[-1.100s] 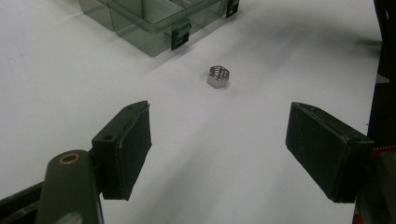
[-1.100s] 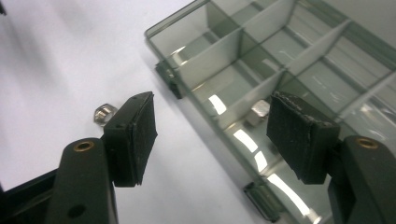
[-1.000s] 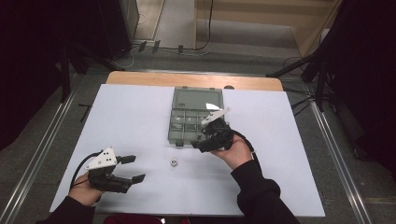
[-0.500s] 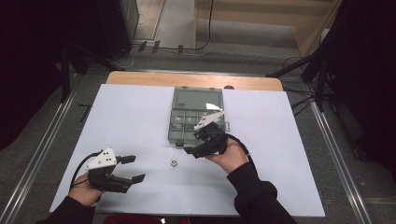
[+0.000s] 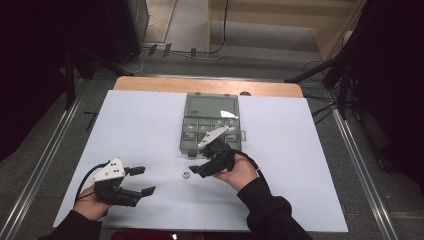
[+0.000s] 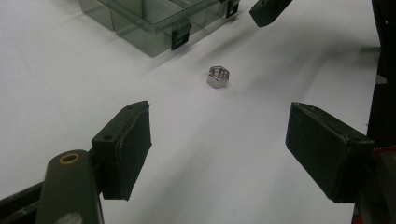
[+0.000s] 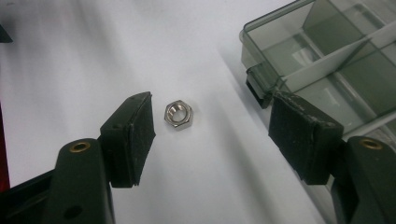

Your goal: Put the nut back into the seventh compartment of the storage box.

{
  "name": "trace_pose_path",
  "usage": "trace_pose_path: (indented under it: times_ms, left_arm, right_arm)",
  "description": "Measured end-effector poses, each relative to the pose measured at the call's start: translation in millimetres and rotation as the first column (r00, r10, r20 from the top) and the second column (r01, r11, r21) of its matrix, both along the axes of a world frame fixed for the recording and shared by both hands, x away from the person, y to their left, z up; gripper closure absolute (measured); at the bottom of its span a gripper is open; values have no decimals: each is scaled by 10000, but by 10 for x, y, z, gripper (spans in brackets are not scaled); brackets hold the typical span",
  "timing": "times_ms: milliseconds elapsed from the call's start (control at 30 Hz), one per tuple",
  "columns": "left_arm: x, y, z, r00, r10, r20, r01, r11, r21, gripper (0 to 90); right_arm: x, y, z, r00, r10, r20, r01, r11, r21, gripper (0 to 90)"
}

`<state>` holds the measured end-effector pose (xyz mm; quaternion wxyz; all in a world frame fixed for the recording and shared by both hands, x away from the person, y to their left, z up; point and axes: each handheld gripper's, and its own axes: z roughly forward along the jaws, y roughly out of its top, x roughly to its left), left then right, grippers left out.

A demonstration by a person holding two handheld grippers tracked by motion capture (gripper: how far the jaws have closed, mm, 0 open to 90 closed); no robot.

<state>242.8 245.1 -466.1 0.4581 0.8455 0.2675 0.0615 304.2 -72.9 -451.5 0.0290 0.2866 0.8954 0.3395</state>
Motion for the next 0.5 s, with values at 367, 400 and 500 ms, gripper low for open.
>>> trace_pose_path:
  times_ms: [367, 400, 500]
  left_arm:
    - [-1, 5, 2, 10000, 15, 15, -15, 10000, -28, 227]
    - [0, 6, 3, 10000, 12, 4, -12, 10000, -11, 227]
    - [2, 4, 1, 10000, -18, 21, 18, 10000, -4, 227]
  right_arm:
    - [-38, 134, -113, 9992, 376, -137, -381, 9987, -351, 327]
    - [-39, 141, -121, 9991, 394, -148, -399, 9985, -381, 327]
    - [-49, 174, -161, 9983, 550, -167, -557, 9973, -477, 327]
